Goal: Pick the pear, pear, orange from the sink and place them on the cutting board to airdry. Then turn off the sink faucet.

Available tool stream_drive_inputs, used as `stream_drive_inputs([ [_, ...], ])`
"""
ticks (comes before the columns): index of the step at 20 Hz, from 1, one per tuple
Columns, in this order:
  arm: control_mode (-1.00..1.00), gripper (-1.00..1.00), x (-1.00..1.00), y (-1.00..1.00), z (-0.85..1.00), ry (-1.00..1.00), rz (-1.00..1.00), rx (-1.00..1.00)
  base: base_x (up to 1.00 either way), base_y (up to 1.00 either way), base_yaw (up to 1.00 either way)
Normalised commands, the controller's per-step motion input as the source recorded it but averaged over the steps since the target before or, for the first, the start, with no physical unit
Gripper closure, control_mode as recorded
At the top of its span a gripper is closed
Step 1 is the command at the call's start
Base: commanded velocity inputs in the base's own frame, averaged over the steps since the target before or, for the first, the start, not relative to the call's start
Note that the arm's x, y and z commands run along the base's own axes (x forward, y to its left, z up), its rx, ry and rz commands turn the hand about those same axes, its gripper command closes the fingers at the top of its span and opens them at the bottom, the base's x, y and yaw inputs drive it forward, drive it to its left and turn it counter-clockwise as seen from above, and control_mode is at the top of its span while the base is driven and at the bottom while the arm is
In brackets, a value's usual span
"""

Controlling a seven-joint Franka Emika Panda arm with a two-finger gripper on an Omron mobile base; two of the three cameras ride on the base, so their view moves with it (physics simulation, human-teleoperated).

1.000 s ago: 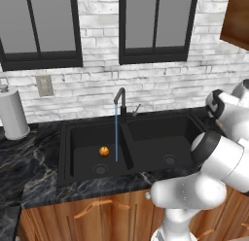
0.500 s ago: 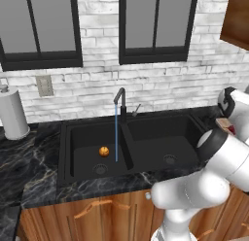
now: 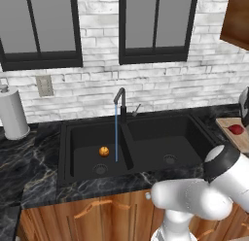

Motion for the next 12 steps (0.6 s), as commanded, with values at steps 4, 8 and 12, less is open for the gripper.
stream_drive_inputs([
  [4, -1.00, 1.00, -0.59, 0.02, 0.32, 0.00, -0.01, 0.00, 0.00, 0.00, 0.00],
  [8, -1.00, 1.00, -0.10, 0.00, -0.01, 0.02, 0.00, 0.00, 0.00, 0.00, 0.00],
  [12, -1.00, 1.00, 0.00, 0.00, -0.14, 0.02, 0.00, -0.01, 0.00, 0.00, 0.00],
])
